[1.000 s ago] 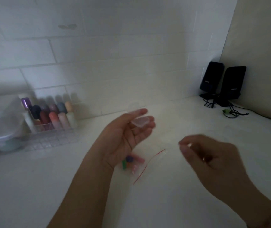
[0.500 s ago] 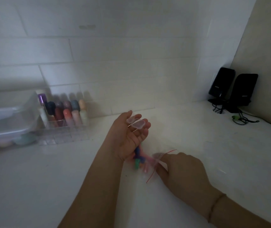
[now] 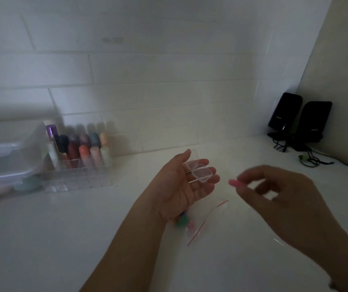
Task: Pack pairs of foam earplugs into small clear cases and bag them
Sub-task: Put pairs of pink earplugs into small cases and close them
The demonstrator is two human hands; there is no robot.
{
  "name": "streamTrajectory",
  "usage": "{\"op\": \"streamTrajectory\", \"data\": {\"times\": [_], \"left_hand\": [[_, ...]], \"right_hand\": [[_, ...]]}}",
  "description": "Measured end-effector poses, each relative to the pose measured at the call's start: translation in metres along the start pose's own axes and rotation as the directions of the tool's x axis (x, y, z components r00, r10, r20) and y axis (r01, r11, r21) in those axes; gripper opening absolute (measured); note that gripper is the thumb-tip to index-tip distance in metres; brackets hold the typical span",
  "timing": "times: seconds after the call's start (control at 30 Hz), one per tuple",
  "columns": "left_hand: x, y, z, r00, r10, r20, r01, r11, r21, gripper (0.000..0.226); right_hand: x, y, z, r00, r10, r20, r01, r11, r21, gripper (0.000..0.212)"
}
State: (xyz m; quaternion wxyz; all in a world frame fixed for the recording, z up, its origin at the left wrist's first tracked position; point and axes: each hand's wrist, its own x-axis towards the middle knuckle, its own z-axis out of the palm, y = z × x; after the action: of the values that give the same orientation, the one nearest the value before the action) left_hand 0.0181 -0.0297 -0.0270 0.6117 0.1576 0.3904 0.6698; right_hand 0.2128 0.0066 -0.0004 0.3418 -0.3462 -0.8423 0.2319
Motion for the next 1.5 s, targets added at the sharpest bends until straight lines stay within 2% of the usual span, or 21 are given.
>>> {"op": "streamTrajectory", "data": {"times": [0.1, 0.17, 0.23, 0.33, 0.63, 0.77, 0.87, 0.93, 0.97, 1.0, 1.03, 1.07, 1.1, 1.13, 1.17, 1.23, 1.33, 1.4, 1.5], "left_hand": [[0.000, -0.005, 0.002, 0.999, -0.029, 0.035, 0.027, 0.999, 0.031, 0.051], [0.000, -0.007, 0.003, 0.998, -0.039, 0.053, 0.036, 0.998, 0.054, 0.056], [0.000, -0.008, 0.002, 0.996, -0.040, 0.075, 0.036, 0.998, 0.054, 0.065], [0.001, -0.006, 0.001, 0.995, -0.032, 0.096, 0.027, 0.998, 0.055, 0.064], [0.001, -0.007, 0.001, 0.989, -0.026, 0.144, 0.022, 0.999, 0.027, 0.065], [0.003, -0.006, 0.000, 0.993, -0.018, 0.115, 0.011, 0.998, 0.058, 0.068], [0.004, -0.003, -0.002, 0.994, -0.007, 0.113, 0.005, 1.000, 0.017, 0.067], [0.004, 0.002, -0.006, 0.996, 0.015, 0.093, -0.014, 1.000, -0.009, 0.061], [0.004, 0.004, -0.009, 0.996, 0.032, 0.080, -0.031, 0.999, -0.013, 0.058], [0.003, 0.007, -0.011, 0.997, 0.051, 0.066, -0.050, 0.999, -0.019, 0.056], [0.003, 0.009, -0.013, 0.996, 0.066, 0.053, -0.065, 0.997, -0.031, 0.055], [0.002, 0.010, -0.015, 0.996, 0.076, 0.042, -0.074, 0.996, -0.047, 0.055], [0.002, 0.011, -0.016, 0.996, 0.081, 0.031, -0.079, 0.995, -0.060, 0.055], [0.002, 0.011, -0.017, 0.996, 0.085, 0.020, -0.083, 0.994, -0.067, 0.056], [0.002, 0.012, -0.017, 0.996, 0.086, 0.011, -0.085, 0.994, -0.069, 0.057], [0.001, 0.010, -0.016, 0.997, 0.083, -0.001, -0.083, 0.994, -0.066, 0.058], [0.001, 0.009, -0.016, 0.997, 0.074, -0.009, -0.074, 0.996, -0.054, 0.058], [0.001, 0.009, -0.015, 0.997, 0.070, -0.014, -0.071, 0.996, -0.045, 0.058], [0.001, 0.009, -0.015, 0.997, 0.073, -0.019, -0.074, 0.997, -0.033, 0.056]], "right_hand": [[0.015, -0.002, 0.021, 0.986, -0.028, -0.161, 0.040, 0.996, 0.074, 0.009], [0.019, -0.001, 0.035, 0.974, -0.031, -0.226, 0.047, 0.997, 0.064, 0.013], [0.022, 0.006, 0.046, 0.974, -0.018, -0.225, 0.024, 0.999, 0.023, 0.016], [0.023, 0.016, 0.056, 0.982, 0.024, -0.185, -0.030, 0.999, -0.029, 0.019], [0.023, 0.023, 0.069, 0.973, 0.012, -0.232, 0.000, 0.998, 0.055, 0.012], [0.021, 0.027, 0.074, 0.985, -0.018, -0.173, 0.023, 0.999, 0.031, 0.027], [0.017, 0.023, 0.066, 0.961, -0.093, -0.261, 0.100, 0.995, 0.014, 0.030], [0.012, 0.018, 0.052, 0.932, -0.139, -0.336, 0.137, 0.990, -0.031, 0.015], [0.010, 0.018, 0.043, 0.942, -0.103, -0.320, 0.095, 0.995, -0.041, 0.011], [0.008, 0.017, 0.034, 0.972, -0.022, -0.235, 0.011, 0.999, -0.046, 0.013], [0.006, 0.017, 0.026, 0.995, 0.072, -0.063, -0.077, 0.993, -0.090, 0.015], [0.003, 0.017, 0.021, 0.979, 0.144, 0.144, -0.118, 0.977, -0.176, 0.017], [0.002, 0.017, 0.018, 0.927, 0.184, 0.327, -0.097, 0.959, -0.265, 0.017], [0.000, 0.016, 0.021, 0.875, 0.195, 0.443, -0.050, 0.947, -0.318, 0.013], [-0.004, 0.015, 0.028, 0.850, 0.178, 0.496, -0.005, 0.944, -0.329, 0.010], [-0.011, 0.013, 0.049, 0.878, 0.125, 0.461, 0.040, 0.943, -0.331, 0.023], [-0.021, 0.004, 0.075, 0.955, 0.060, 0.292, 0.057, 0.924, -0.379, 0.038], [-0.025, 0.002, 0.085, 0.970, 0.057, 0.235, 0.049, 0.905, -0.422, 0.045], [-0.025, -0.001, 0.091, 0.972, 0.058, 0.226, 0.054, 0.886, -0.460, 0.046]]}}
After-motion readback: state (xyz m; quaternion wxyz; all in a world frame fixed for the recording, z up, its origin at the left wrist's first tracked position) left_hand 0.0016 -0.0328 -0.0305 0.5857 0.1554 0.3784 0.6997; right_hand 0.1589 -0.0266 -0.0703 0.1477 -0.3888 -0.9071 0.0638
